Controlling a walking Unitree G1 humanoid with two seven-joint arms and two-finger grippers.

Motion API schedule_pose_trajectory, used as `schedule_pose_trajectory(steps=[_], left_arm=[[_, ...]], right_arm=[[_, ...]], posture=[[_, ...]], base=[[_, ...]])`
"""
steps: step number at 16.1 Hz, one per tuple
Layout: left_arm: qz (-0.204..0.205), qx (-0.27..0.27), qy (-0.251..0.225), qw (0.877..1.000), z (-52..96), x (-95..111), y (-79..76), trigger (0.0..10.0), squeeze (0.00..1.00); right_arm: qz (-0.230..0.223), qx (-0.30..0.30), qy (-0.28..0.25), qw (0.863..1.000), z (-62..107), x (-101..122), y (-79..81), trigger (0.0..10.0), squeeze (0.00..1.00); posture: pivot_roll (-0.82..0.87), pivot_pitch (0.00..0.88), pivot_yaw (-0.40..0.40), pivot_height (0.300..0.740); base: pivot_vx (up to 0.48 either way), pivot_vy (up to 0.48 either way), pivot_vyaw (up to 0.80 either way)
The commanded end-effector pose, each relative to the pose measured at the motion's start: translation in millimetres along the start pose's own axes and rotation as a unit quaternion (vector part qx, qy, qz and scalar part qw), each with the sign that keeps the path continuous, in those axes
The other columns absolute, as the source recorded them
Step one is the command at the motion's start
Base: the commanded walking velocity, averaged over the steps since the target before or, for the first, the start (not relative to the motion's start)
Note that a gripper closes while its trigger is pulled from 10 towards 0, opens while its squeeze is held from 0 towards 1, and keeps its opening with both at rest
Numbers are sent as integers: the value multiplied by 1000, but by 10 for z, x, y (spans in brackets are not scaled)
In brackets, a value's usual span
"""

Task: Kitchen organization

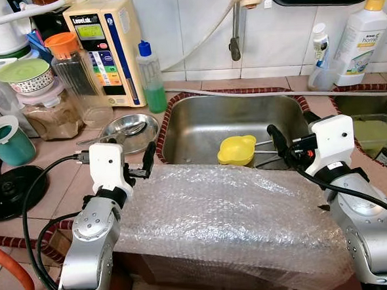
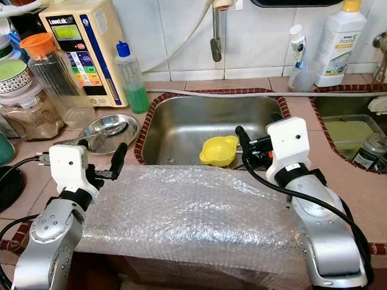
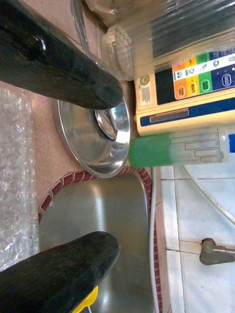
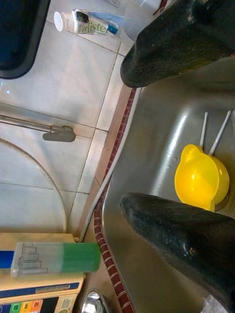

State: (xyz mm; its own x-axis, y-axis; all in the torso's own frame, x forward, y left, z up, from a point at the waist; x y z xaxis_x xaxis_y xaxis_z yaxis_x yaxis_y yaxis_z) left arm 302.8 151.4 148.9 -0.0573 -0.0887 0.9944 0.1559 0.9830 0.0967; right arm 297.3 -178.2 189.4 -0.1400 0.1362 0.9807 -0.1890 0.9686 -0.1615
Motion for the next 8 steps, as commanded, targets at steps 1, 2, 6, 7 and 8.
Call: schedule_pose_trajectory(steps=[1,2,6,7,8], left_arm=[[0,2,6,1000,16,-24,13,10000,0],[0,1,6,1000,16,-24,13,10000,0],[0,-1,6,1000,18,-29,3,10000,0],[1,-1,6,1000,18,-29,-1,10000,0],[1,-1,7,1000,18,-32,-1,10000,0]], right_arm=[[-1,7,-5,1000,-15,23,37,10000,0],[-1,7,-5,1000,-16,23,37,10000,0],[-1,6,-5,1000,-17,26,34,10000,0],[0,7,-6,1000,-18,28,34,10000,0],[0,7,-6,1000,-20,28,33,10000,0]], posture=[[-25,0,95,740],[-25,0,95,740],[-27,0,95,740],[-27,0,94,740],[-27,0,94,740]], base=[[0,0,0],[0,0,0],[0,0,0],[0,0,0],[0,0,0]])
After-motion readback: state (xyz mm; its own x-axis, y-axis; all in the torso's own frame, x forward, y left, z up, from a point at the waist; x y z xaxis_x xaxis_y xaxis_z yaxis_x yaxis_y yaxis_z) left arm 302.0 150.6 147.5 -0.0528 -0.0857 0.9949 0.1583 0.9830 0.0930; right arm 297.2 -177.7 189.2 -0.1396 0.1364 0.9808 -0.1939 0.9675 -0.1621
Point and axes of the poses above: a point about 5 cm out from each wrist's last joint towards the gripper, its own z axis pointing back from the gripper into the wrist, its own x axis along the axis of the wrist's last joint, y = z × x, the point moved 2 cm from there along -z, pointing out of the wrist towards the gripper, and after that the axes turned 4 degrees about -z, right-handed, at the moved point
